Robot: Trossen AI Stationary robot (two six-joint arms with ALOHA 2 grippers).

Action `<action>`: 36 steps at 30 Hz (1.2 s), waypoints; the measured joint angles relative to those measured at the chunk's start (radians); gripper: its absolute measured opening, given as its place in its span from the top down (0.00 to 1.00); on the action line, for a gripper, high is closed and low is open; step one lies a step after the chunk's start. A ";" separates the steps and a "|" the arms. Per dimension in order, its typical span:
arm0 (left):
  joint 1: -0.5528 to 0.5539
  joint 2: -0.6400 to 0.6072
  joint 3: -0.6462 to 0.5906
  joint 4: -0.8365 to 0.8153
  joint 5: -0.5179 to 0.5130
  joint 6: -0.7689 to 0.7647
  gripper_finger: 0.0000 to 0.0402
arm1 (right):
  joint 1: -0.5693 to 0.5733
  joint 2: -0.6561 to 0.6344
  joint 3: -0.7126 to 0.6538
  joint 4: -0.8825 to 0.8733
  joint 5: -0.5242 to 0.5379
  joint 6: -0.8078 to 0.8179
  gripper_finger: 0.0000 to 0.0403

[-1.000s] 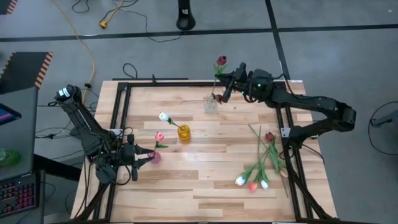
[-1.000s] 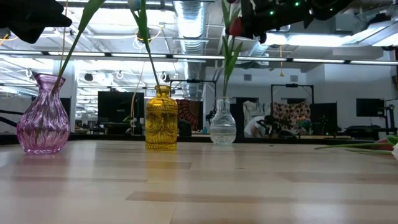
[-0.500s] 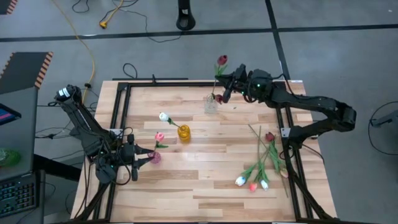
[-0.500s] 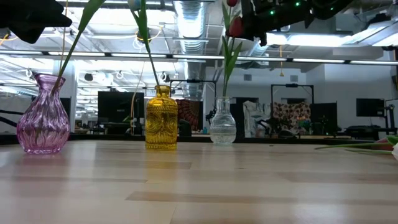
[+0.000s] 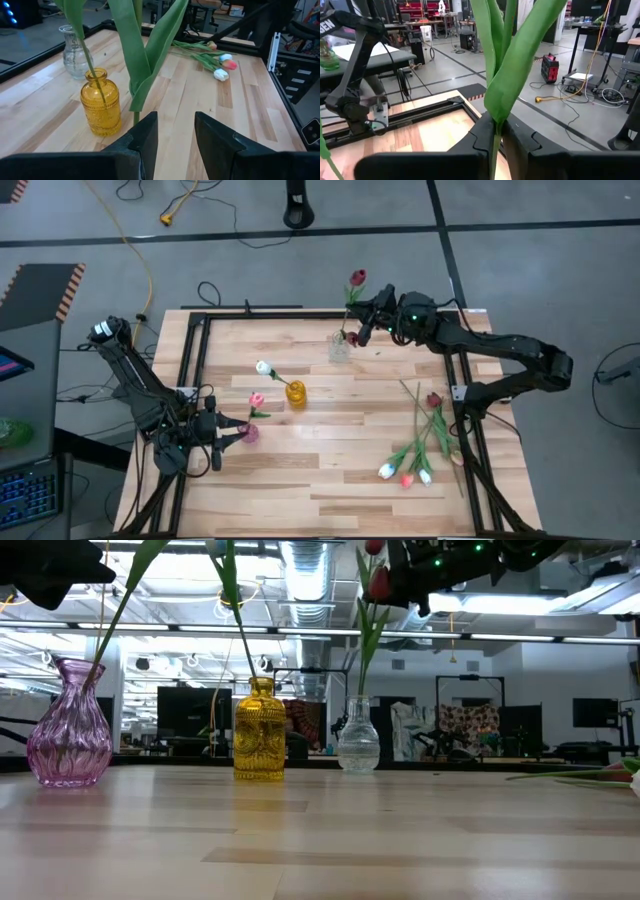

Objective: Sort flowers into vase by color
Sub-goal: Put the red flower into the transparent vase, then put the pink flower into the purple vase

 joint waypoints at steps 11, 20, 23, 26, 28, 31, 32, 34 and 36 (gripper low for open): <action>0.000 0.000 0.000 0.000 0.000 0.000 0.71 | 0.000 0.000 0.000 -0.051 0.002 0.000 0.55; 0.000 0.000 0.000 0.000 0.000 0.000 0.71 | -0.002 -0.015 0.000 -0.147 0.003 -0.002 0.42; 0.000 0.000 0.000 0.000 0.000 0.000 0.71 | -0.003 -0.054 0.000 -0.249 0.007 -0.001 0.42; 0.000 0.000 0.000 0.000 0.000 0.003 0.71 | -0.002 -0.107 0.000 -0.340 0.021 -0.002 0.42; 0.000 0.000 0.000 0.000 0.000 0.004 0.71 | -0.002 -0.149 0.000 -0.397 0.034 -0.003 0.42; 0.000 0.000 0.000 0.000 0.000 0.004 0.71 | -0.002 -0.215 0.000 -0.473 0.040 -0.009 0.42; 0.000 0.000 0.000 0.000 0.000 0.004 0.71 | -0.002 -0.239 0.000 -0.498 0.042 -0.009 0.42; 0.000 0.000 0.000 0.000 0.000 0.004 0.71 | -0.002 -0.288 0.000 -0.547 0.042 -0.009 0.42; 0.000 0.000 0.000 0.000 0.000 0.004 0.71 | 0.002 -0.336 0.000 -0.611 0.042 0.000 0.42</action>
